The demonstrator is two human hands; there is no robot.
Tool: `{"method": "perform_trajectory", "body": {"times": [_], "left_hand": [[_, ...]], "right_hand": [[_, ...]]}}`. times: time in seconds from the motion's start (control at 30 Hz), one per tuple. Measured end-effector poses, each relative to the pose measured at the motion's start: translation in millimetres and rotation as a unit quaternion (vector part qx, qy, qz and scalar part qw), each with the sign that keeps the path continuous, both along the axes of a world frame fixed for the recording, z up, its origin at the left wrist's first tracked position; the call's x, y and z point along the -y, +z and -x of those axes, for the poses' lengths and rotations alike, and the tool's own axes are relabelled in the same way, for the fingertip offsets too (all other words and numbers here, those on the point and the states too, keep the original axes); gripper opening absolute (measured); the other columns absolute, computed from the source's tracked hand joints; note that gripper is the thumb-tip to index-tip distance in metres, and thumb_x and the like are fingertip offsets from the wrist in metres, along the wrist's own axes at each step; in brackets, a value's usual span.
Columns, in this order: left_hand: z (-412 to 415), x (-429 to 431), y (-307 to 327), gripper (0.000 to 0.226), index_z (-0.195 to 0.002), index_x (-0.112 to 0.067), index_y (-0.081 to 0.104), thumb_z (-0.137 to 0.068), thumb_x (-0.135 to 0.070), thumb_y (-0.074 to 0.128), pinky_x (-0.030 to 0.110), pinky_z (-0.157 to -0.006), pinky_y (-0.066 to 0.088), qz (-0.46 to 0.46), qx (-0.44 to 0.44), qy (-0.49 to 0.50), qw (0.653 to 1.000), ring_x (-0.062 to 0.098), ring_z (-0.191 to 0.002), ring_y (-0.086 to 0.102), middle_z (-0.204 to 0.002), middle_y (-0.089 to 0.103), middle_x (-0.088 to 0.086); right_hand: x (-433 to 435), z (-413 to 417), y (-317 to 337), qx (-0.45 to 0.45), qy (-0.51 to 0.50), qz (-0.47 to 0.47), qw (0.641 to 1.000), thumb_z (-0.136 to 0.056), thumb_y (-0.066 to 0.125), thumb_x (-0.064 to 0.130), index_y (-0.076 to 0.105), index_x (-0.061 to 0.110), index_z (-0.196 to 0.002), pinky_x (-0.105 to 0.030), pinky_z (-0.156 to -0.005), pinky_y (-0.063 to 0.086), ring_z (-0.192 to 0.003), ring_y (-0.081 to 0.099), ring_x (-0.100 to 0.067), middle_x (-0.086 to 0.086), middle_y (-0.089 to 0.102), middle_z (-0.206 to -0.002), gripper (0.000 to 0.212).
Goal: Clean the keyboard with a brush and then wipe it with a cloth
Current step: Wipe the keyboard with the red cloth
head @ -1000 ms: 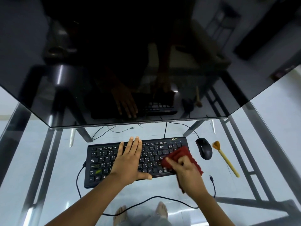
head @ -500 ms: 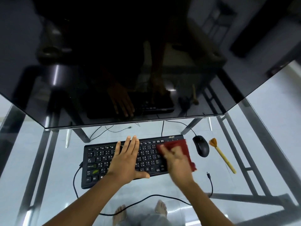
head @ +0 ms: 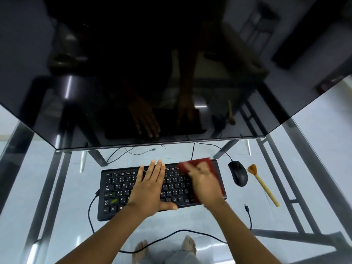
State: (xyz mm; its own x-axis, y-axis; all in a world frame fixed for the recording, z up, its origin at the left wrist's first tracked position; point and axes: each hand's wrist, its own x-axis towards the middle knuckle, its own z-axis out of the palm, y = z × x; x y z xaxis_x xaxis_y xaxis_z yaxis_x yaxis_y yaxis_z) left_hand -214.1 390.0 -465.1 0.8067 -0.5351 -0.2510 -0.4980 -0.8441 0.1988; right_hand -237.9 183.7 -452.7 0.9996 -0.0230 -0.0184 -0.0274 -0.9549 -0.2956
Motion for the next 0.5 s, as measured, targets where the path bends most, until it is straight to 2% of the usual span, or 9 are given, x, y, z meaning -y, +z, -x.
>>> {"method": "perform_trajectory", "body": {"times": [0.07, 0.1, 0.13, 0.17, 0.23, 0.27, 0.33, 0.43, 0.5], "left_hand": [[0.5, 0.2, 0.6, 0.132, -0.144, -0.011, -0.026, -0.059, -0.098, 0.027, 0.051, -0.117, -0.011, -0.002, 0.003, 0.001, 1.0, 0.024, -0.141, -0.029, -0.155, -0.027, 0.005], [0.9, 0.5, 1.1, 0.131, -0.144, -0.011, -0.026, -0.059, -0.098, 0.027, 0.051, -0.116, -0.012, -0.001, 0.004, -0.001, 1.0, 0.024, -0.141, -0.029, -0.155, -0.027, 0.005], [0.8, 0.3, 0.9, 0.131, -0.144, -0.012, -0.026, -0.059, -0.097, 0.027, 0.051, -0.116, -0.012, 0.0, 0.003, -0.002, 1.0, 0.024, -0.142, -0.028, -0.156, -0.027, 0.005], [0.5, 0.1, 0.4, 0.131, -0.144, -0.012, -0.025, -0.059, -0.097, 0.028, 0.051, -0.116, -0.012, 0.001, 0.001, 0.0, 1.0, 0.024, -0.142, -0.028, -0.156, -0.025, 0.005], [0.2, 0.7, -1.4, 0.132, -0.145, -0.011, -0.021, -0.058, -0.097, 0.03, 0.051, -0.116, -0.011, 0.006, 0.006, 0.007, 1.0, 0.024, -0.143, -0.025, -0.158, -0.02, 0.006], [-0.1, 0.6, -1.0, 0.133, -0.145, -0.011, -0.02, -0.058, -0.097, 0.031, 0.051, -0.116, -0.011, 0.006, 0.006, 0.007, 1.0, 0.025, -0.143, -0.024, -0.158, -0.019, 0.006], [0.3, 1.3, 0.8, 0.133, -0.144, -0.011, -0.024, -0.059, -0.097, 0.031, 0.051, -0.116, -0.012, -0.004, -0.001, 0.007, 1.0, 0.024, -0.143, -0.025, -0.157, -0.023, 0.006], [0.0, 2.9, 2.9, 0.133, -0.143, -0.012, -0.027, -0.059, -0.096, 0.03, 0.051, -0.116, -0.012, -0.012, -0.006, 0.01, 1.0, 0.024, -0.143, -0.027, -0.156, -0.026, 0.005], [-0.2, 3.6, 3.1, 0.134, -0.146, -0.012, -0.024, -0.058, -0.096, 0.031, 0.051, -0.116, -0.012, -0.01, -0.01, 0.011, 1.0, 0.024, -0.142, -0.027, -0.156, -0.027, 0.004]], "right_hand": [[24.3, -3.9, 2.6, 0.016, -0.101, 0.052, 0.993, -0.097, 0.047, 0.031, 0.057, 0.043, -0.127, -0.034, -0.086, 0.055, -0.088, 0.066, -0.023, 0.004, 0.05, -0.112, 0.034], [24.4, -3.8, 3.4, 0.02, -0.127, 0.046, 0.991, -0.094, 0.05, 0.043, 0.062, 0.042, -0.119, -0.03, -0.087, 0.053, -0.094, 0.064, -0.019, 0.008, 0.056, -0.111, 0.027], [16.6, -4.8, 3.0, 0.034, -0.126, 0.016, 0.991, -0.092, 0.05, 0.053, 0.063, 0.042, -0.114, -0.027, -0.086, 0.051, -0.099, 0.061, -0.016, 0.011, 0.057, -0.111, 0.028], [3.7, -2.6, 1.0, 0.038, -0.075, -0.004, 0.996, -0.093, 0.046, 0.052, 0.061, 0.044, -0.117, -0.025, -0.085, 0.049, -0.101, 0.058, -0.016, 0.011, 0.056, -0.113, 0.029], [-21.6, 4.5, -0.4, -0.01, 0.027, -0.027, 0.999, -0.098, 0.043, 0.03, 0.053, 0.04, -0.133, -0.026, -0.084, 0.049, -0.099, 0.058, -0.023, 0.0, 0.049, -0.118, 0.039], [-22.7, 6.5, 1.8, -0.017, 0.042, -0.033, 0.998, -0.097, 0.045, 0.022, 0.049, 0.038, -0.138, -0.03, -0.084, 0.052, -0.095, 0.061, -0.027, -0.003, 0.048, -0.118, 0.044], [-2.4, 3.4, 6.5, -0.031, -0.017, -0.021, 0.999, -0.096, 0.047, 0.014, 0.05, 0.039, -0.138, -0.034, -0.087, 0.055, -0.088, 0.065, -0.029, -0.004, 0.045, -0.117, 0.049], [46.0, 2.5, 5.6, -0.02, -0.151, -0.005, 0.988, -0.095, 0.048, 0.006, 0.056, 0.041, -0.133, -0.029, -0.097, 0.051, -0.092, 0.066, -0.024, -0.005, 0.047, -0.126, 0.053], [47.5, 4.5, 2.1, -0.011, -0.148, -0.015, 0.989, -0.093, 0.053, 0.003, 0.056, 0.035, -0.134, -0.029, -0.096, 0.052, -0.093, 0.066, -0.025, -0.008, 0.049, -0.125, 0.052]]}}
